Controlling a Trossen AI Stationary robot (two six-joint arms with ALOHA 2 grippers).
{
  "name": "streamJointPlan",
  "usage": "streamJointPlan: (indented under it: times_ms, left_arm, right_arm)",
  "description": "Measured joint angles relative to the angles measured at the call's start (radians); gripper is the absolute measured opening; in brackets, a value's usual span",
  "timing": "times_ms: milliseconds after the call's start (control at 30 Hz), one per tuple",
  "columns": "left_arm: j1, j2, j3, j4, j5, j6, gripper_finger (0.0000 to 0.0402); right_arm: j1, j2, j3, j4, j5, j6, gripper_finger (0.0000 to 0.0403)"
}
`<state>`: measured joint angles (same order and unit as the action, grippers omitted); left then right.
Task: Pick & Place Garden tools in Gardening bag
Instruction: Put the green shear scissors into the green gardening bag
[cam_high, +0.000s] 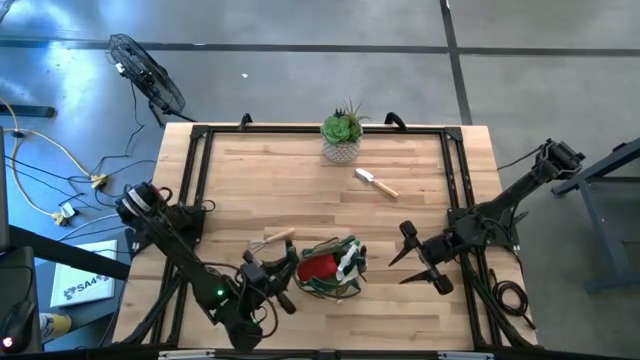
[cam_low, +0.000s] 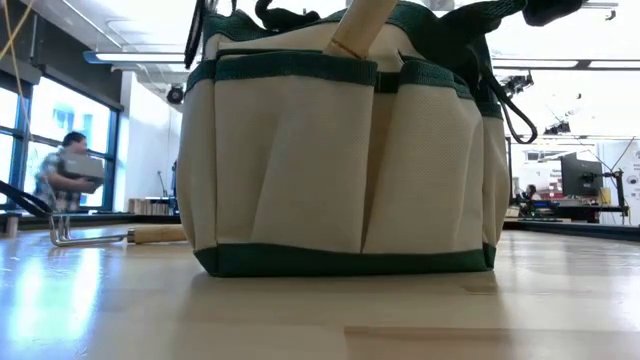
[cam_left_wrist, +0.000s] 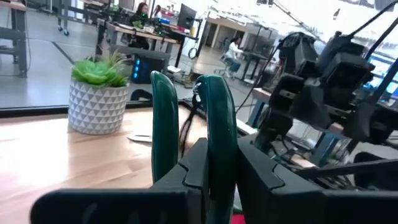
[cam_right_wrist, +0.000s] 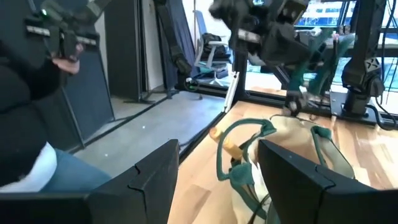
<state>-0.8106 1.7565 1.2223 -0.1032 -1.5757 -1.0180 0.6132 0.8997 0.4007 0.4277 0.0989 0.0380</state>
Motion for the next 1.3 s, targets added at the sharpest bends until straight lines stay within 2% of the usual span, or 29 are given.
streamJointPlan:
  times_ms: [333, 500, 867, 1300]
  left_arm:
    - [0.071, 0.090, 0.035, 0.003, 0.004, 0.017, 0.0044]
    - [0.092, 0.091, 0.034, 0.001, 0.020, 0.017, 0.0044]
    - [0.017, 0.114, 0.034, -0.005, 0.020, 0.020, 0.0044]
    - [0.020, 0.152, 0.032, -0.032, 0.021, 0.016, 0.0044]
  right_arm:
    - [0.000, 0.000, 0.000, -0.035, -0.027, -0.017, 0.0211]
    - [0.000, 0.000, 0.000, -0.066, -0.029, -0.006, 0.0211]
    - [0.000, 0.000, 0.000, -0.101, -0.031, 0.028, 0.0211]
    - [0.000, 0.000, 0.000, -0.111, -0.031, 0.067, 0.0211]
